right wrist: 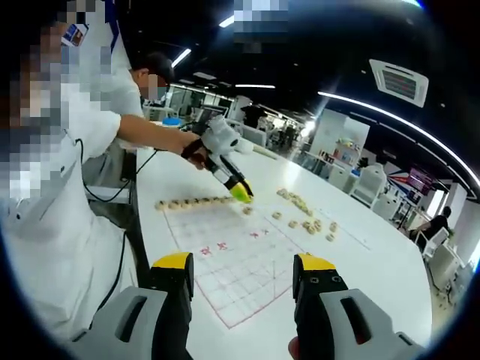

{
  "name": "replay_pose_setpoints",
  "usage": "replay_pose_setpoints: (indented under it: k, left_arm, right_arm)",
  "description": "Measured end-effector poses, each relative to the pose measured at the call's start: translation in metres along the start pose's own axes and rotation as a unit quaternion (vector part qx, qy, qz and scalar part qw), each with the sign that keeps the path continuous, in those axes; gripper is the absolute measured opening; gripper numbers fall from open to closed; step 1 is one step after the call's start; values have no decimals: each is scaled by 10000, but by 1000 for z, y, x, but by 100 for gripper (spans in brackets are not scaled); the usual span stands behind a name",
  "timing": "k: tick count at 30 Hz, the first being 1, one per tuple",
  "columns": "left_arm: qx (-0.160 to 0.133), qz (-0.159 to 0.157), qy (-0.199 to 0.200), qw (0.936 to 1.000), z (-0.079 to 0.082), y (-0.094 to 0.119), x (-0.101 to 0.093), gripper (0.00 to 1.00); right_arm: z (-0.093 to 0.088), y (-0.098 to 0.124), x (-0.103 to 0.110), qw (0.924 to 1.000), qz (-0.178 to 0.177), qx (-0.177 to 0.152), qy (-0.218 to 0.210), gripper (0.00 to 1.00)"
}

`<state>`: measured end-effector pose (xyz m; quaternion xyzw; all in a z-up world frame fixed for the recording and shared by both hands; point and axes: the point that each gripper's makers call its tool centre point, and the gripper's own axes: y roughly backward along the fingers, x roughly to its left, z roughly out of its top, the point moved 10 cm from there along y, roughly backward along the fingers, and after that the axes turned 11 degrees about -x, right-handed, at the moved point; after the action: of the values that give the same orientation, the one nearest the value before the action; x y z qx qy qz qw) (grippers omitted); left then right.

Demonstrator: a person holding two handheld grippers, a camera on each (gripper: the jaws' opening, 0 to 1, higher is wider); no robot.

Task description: Pick up the chess pieces one by one and place each piece onto its starting position on the chessboard, setting the pieces on their correct points until all the chess pieces are arranged in the starting layout

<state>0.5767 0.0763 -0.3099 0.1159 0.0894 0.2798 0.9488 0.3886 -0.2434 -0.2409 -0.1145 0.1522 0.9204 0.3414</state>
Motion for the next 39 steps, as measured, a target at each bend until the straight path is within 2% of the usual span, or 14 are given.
replay_pose_setpoints:
  k: [1, 4, 10, 16, 25, 30, 34, 39]
  left_arm:
    - [4, -25, -2, 10000, -1, 2, -2, 20]
    - [127, -353, -77, 9993, -15, 20, -23, 20]
    - [144, -851, -154, 9961, -32, 42, -60, 20]
    - [493, -1266, -414, 9899, -49, 51, -84, 20]
    - [628, -1274, -388, 9891, -60, 55, -85, 20]
    - [634, -1317, -365, 9886, -59, 56, -85, 21]
    - [540, -1400, -383, 9879, -52, 57, -85, 39]
    - [403, -1168, -542, 9909, -41, 57, -75, 39]
  right_arm:
    - [0, 0, 0, 10000, 1, 1, -1, 54]
    - [0, -1, 1, 10000, 17, 16, 2, 54]
    - [2, -2, 2, 10000, 25, 1, 31, 54]
    - [2, -3, 5, 10000, 49, 22, 44, 54]
    - [1, -2, 5, 10000, 32, 21, 43, 54]
    - [2, -2, 5, 10000, 39, 10, 50, 54]
    - [1, -1, 6, 10000, 65, 27, 71, 54]
    - [2, -1, 6, 9999, 73, 1, 76, 54]
